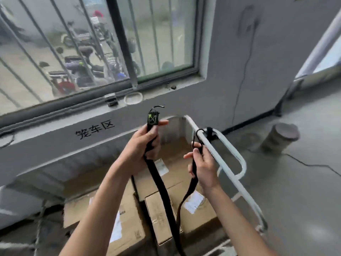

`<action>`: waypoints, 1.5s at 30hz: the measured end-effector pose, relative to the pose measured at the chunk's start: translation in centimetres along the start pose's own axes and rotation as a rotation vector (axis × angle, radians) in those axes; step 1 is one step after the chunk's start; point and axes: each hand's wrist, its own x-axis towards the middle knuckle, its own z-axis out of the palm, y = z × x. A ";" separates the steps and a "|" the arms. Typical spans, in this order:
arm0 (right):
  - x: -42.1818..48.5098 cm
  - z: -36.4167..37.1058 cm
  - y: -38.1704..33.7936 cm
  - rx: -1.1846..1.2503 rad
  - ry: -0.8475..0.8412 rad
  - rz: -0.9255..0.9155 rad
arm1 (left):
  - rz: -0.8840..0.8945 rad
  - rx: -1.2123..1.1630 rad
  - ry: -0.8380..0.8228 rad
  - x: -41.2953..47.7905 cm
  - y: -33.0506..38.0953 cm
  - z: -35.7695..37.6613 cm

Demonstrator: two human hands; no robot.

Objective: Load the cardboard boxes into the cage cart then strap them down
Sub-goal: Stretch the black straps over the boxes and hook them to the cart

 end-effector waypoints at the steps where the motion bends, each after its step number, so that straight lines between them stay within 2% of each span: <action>1: -0.3 -1.1 1.6 -0.010 0.071 0.062 | -0.045 -0.008 -0.015 0.6 -1.4 -0.4; 7: -4.9 -7.8 11.4 -0.072 0.443 0.344 | -0.352 -0.114 -0.065 0.2 -13.8 -1.1; 13: -3.6 -12.1 18.6 0.037 0.649 0.447 | -0.539 -0.159 -0.053 -1.1 -22.3 -2.1; 17: 0.5 -13.0 23.6 0.030 0.654 0.469 | -0.599 -0.121 -0.049 -0.8 -25.3 -3.0; 21: 4.9 -13.2 28.4 0.018 0.569 0.486 | -0.615 -0.157 0.002 -0.1 -27.8 -4.0; 24: 8.3 -13.6 30.5 0.047 0.573 0.495 | -0.626 -0.204 0.050 0.4 -29.4 -4.4; 33: 14.9 -17.2 29.9 0.262 0.714 0.518 | -0.702 -0.256 0.117 1.2 -31.7 -4.3; 40: 13.4 -16.5 30.8 0.370 0.792 0.520 | -0.707 -0.258 0.183 1.6 -31.9 -3.4; 42: 12.2 -16.0 30.3 0.357 0.789 0.476 | -0.706 -0.254 0.198 1.5 -31.7 -3.0; 45: 9.9 -14.7 29.2 0.151 0.707 0.512 | -0.707 -0.292 0.220 0.9 -30.7 -2.6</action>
